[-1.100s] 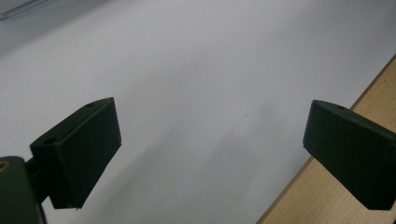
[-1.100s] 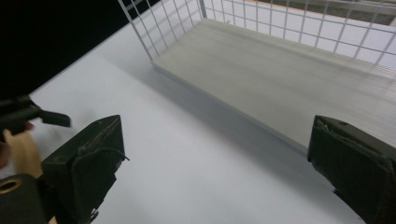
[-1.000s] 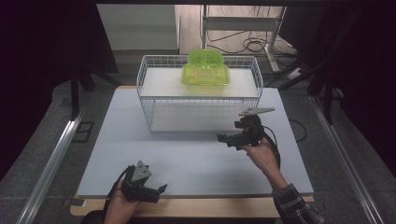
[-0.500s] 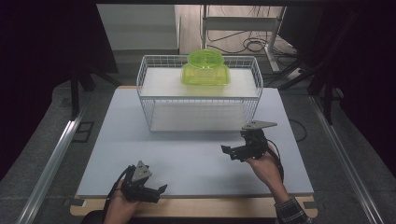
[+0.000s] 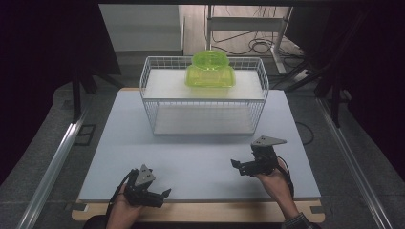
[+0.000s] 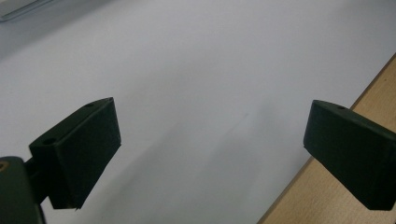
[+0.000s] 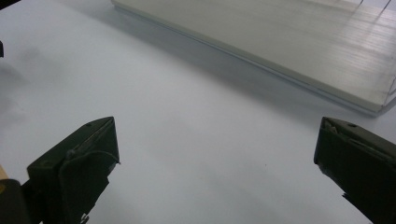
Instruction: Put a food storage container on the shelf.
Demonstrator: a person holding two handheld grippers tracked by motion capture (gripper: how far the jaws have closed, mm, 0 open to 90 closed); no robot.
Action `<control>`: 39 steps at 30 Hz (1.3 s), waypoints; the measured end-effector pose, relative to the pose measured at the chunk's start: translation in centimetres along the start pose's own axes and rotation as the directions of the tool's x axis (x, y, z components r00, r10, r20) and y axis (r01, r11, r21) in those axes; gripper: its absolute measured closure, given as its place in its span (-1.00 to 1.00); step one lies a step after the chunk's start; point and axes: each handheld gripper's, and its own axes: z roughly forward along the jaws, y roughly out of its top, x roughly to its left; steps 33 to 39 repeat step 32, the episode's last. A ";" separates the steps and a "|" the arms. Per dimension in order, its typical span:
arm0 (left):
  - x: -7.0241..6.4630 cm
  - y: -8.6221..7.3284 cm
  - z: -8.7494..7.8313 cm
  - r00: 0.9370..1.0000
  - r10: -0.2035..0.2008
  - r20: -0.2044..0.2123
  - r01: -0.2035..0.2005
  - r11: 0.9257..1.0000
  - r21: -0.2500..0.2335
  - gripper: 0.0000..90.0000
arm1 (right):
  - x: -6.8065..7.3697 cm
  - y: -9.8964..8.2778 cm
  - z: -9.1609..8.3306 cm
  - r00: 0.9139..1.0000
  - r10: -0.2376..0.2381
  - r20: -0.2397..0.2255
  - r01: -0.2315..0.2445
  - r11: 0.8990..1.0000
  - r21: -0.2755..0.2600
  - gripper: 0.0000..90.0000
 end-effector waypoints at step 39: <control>0.2 -0.1 0.2 1.000 0.002 0.001 -0.002 1.000 -0.014 -0.93 | 0.8 -5.8 0.3 0.999 -0.006 0.037 0.001 0.993 0.122 -1.00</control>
